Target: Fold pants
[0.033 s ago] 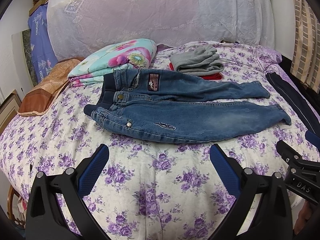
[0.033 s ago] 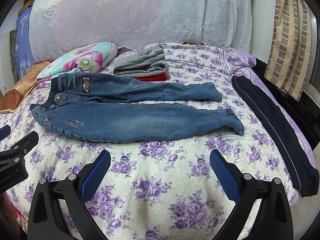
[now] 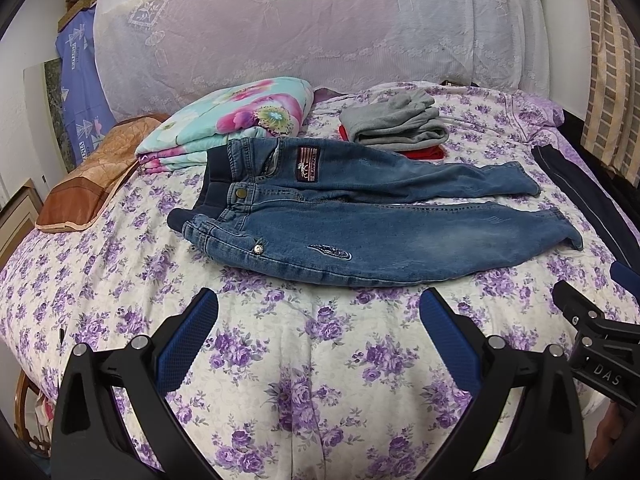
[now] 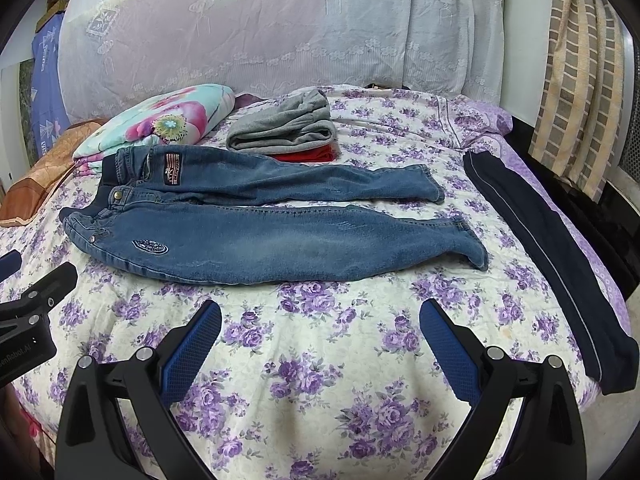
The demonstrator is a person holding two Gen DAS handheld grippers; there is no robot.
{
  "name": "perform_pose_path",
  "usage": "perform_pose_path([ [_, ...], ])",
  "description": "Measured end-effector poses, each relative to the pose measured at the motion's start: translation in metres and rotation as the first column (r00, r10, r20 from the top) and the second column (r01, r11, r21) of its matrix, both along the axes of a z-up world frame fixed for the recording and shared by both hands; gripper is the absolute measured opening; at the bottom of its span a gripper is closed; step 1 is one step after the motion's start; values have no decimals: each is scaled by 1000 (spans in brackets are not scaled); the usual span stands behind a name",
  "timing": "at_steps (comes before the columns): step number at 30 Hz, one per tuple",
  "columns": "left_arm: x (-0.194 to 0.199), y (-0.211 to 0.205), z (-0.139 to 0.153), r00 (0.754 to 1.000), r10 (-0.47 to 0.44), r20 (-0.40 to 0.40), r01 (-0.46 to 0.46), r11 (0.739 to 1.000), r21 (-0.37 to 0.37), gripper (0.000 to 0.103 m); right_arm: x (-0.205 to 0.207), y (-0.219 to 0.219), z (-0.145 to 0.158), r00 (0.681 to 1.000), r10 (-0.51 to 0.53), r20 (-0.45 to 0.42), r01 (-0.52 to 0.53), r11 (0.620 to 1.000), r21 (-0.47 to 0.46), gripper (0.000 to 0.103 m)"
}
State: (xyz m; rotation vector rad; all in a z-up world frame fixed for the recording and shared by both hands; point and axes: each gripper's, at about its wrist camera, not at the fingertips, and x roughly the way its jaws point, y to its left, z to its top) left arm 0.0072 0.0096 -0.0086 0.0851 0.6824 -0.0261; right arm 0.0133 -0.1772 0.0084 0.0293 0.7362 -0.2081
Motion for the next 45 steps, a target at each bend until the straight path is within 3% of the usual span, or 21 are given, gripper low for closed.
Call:
perform_pose_path([
  [17,8,1,-4,1000,0,-20,0,1000,7,98,6,4,-13,1000,2,-13,-2,1000,4,100],
  [21,21,11,-10,996,-23,-88,16,996,-85,98,7,1,-12,1000,-2,-25,3,1000,18,100],
  [23,47,31,-14,989,-9,-149,-16,986,-165,98,5,-3,-11,1000,-7,-27,8,999,32,100],
  [26,94,71,-20,976,80,-200,-125,967,-223,98,-3,-6,-11,1000,-8,-13,9,999,38,100],
  [31,163,134,-52,919,136,-370,-270,902,-338,98,-8,-21,-10,999,-30,-12,31,998,55,100],
  [34,179,142,-69,899,139,-416,-299,888,-348,97,-9,-32,-11,998,-58,-24,59,995,79,100],
  [36,187,145,-80,886,138,-443,-321,872,-370,74,-9,-38,-11,997,-70,-29,72,994,86,100],
  [37,193,147,-90,873,109,-475,-323,858,-398,42,-9,-41,-12,997,-76,-29,78,993,84,100],
  [38,198,148,-97,864,96,-494,-330,849,-413,35,-10,-43,-12,996,-79,-29,81,993,82,100],
  [41,195,155,-101,878,102,-467,-338,823,-456,30,-9,-59,-14,996,-86,-29,88,992,95,100],
  [45,176,150,-91,916,101,-389,-288,840,-460,24,11,-111,-19,992,-110,-68,122,970,212,99],
])
